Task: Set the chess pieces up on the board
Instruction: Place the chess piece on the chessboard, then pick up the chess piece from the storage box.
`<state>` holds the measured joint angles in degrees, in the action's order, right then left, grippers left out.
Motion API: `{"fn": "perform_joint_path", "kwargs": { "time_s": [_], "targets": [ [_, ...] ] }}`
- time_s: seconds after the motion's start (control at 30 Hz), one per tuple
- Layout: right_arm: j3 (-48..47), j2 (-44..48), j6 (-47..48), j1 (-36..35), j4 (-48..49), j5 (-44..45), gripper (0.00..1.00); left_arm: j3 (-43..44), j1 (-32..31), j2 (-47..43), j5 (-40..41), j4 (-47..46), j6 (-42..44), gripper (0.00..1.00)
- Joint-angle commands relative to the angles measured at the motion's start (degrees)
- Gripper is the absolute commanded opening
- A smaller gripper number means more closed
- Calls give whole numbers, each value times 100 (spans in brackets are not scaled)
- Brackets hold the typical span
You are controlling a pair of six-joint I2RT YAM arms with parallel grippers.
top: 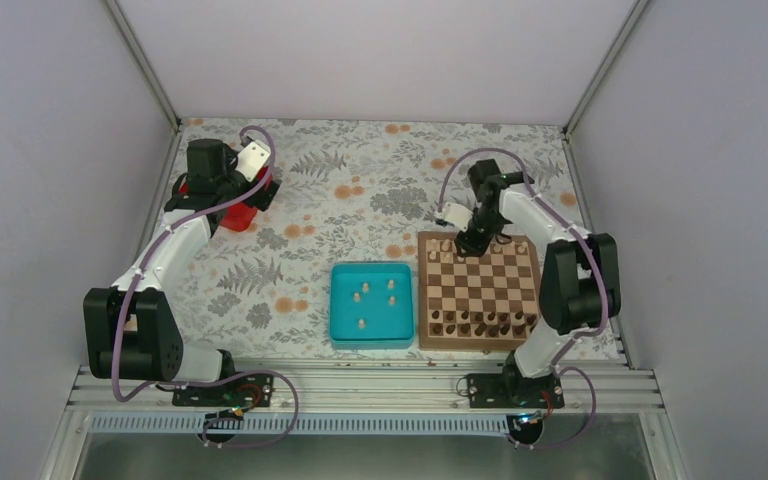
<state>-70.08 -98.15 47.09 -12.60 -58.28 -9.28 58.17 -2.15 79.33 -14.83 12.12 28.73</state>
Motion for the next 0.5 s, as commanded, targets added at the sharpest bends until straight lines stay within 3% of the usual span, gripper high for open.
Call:
{"fn": "perform_joint_path", "kwargs": {
  "time_s": [0.0, 0.17, 0.47],
  "targets": [
    [-570, 539, 69, 44, -491, -373, 30, 47, -21, -40, -108, 9, -12, 100],
    [-1090, 731, -123, -484, -916, -348, 33, 71, -21, -54, -125, 7, -16, 100],
    [-1492, 119, -700, -2727, -887, 57, 42, 45, -26, -120, -110, 1, -18, 100]
  ]
}}
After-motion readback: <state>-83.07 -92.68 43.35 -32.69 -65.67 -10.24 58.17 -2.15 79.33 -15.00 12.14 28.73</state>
